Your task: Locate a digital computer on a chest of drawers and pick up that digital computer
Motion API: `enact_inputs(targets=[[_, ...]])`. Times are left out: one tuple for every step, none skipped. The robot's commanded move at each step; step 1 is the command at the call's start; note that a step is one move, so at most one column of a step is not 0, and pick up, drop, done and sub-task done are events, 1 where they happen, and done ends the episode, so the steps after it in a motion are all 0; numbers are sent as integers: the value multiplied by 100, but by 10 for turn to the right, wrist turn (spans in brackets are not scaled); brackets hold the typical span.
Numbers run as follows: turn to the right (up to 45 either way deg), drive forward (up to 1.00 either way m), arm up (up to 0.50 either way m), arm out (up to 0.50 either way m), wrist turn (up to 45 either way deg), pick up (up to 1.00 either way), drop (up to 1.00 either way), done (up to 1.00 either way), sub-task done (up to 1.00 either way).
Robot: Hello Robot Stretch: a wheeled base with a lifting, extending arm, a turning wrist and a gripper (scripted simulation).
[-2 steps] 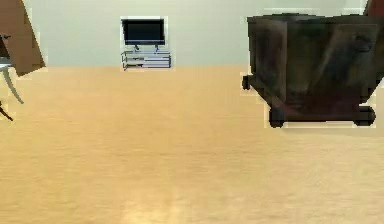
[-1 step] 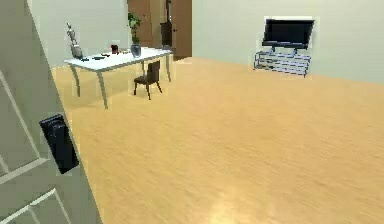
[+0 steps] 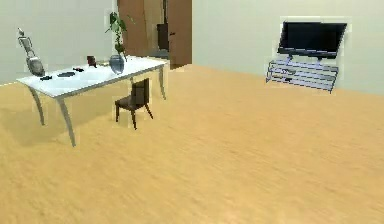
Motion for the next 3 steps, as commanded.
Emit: enact_inputs(targets=[[-210, 0, 0, 0, 0, 0, 0, 0, 0], [0, 5, 0, 0, 0, 0, 0, 0, 0], [-330, 0, 0, 0, 0, 0, 0, 0, 0]])
